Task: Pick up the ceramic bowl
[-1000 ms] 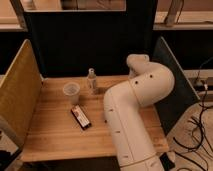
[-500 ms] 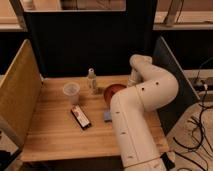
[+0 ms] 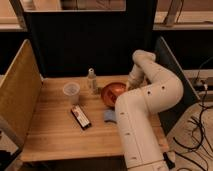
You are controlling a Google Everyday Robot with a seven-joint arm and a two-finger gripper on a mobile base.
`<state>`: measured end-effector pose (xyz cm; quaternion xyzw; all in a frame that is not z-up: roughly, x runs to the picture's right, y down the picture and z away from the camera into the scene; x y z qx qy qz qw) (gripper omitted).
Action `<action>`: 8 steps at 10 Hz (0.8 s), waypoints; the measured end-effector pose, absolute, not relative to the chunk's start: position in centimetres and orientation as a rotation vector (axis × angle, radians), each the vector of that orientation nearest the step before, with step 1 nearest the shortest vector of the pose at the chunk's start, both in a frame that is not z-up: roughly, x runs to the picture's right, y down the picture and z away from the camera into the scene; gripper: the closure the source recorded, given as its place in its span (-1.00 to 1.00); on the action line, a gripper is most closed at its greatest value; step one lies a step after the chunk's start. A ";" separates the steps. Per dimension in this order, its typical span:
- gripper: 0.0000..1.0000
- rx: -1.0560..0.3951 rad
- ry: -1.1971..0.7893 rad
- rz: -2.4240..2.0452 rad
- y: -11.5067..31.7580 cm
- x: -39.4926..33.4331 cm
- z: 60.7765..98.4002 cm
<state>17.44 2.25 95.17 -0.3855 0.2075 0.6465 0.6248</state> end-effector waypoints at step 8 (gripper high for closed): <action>1.00 -0.757 0.251 1.522 -7.1 18.9 90.4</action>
